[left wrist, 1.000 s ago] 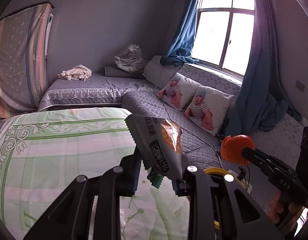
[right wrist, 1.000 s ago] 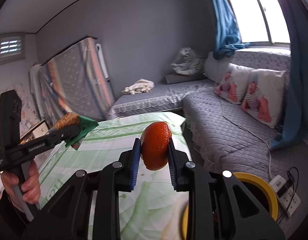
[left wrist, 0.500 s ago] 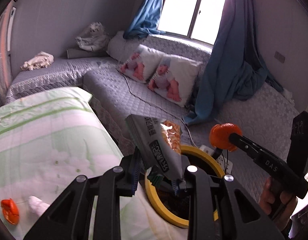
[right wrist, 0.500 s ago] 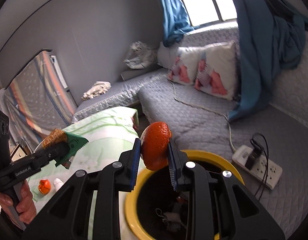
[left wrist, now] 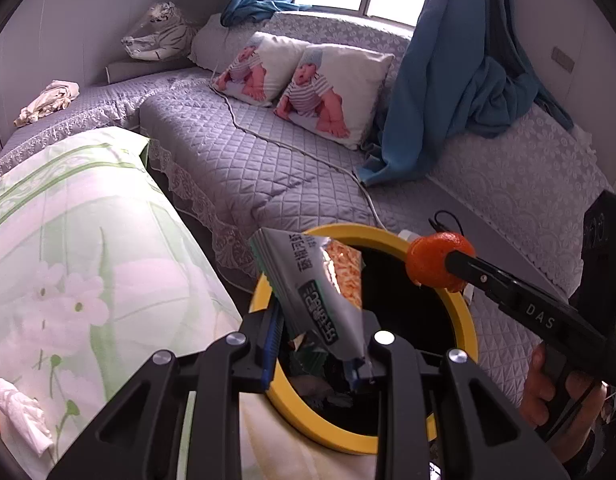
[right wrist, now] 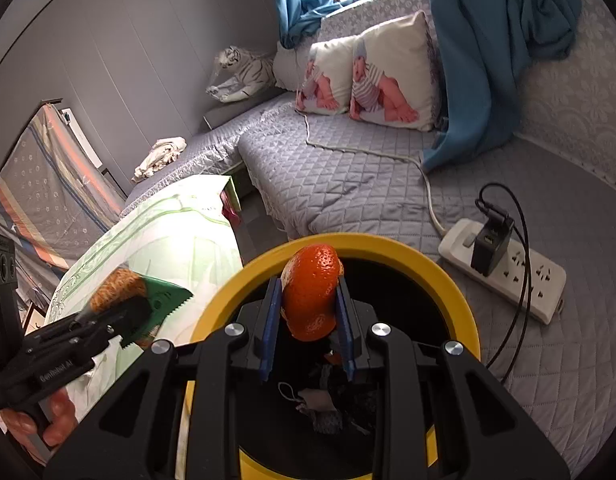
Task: Collect trash
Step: 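Open both tools to drop the packet and peel into the bin, then move both tools back over the remaining trash on the bed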
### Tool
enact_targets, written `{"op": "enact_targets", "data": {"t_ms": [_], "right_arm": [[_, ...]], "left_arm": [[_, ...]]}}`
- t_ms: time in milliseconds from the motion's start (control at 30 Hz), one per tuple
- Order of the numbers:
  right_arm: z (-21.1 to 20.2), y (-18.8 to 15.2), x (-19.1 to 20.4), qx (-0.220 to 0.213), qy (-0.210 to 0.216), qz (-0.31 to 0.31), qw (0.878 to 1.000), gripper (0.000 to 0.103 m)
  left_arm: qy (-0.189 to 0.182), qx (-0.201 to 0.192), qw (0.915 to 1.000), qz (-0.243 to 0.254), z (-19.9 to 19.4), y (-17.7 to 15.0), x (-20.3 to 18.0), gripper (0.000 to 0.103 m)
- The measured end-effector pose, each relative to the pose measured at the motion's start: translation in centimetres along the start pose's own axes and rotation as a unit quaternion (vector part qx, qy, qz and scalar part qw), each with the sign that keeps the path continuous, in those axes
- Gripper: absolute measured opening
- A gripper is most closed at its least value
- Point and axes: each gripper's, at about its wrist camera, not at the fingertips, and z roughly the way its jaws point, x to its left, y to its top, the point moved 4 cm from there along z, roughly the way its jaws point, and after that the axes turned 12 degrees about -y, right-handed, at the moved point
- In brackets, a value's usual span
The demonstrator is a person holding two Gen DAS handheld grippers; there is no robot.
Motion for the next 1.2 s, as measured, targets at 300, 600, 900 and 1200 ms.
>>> {"op": "enact_targets", "data": {"t_ms": [300,600,900,1200], "right_arm": [[1.0,-0.6,-1.6,0.016,-0.013,0.014,1.000,0.025],[1.1,-0.4,-2.6,0.019,-0.024,0.022,0.999,0.026],[0.1,0.3,-3.4,0.001,-0.047,0.033,0.998,0.055],[-3.4,1.7,0.1,-0.064,-0.001,0.012,0.998,0.076]], "left_arm": [[-0.010,0.025,0.9996,0.001,2.5,-0.8,-0.8,0.024],[-0.020,0.024,0.9995,0.002,2.7,-0.8,-1.3,0.031],[-0.001,-0.021,0.9995,-0.022,-0.1,-0.2,0.2,0.078],[0.032,-0.087,0.9930,-0.073,-6.4,0.5,4.7,0.088]]}}
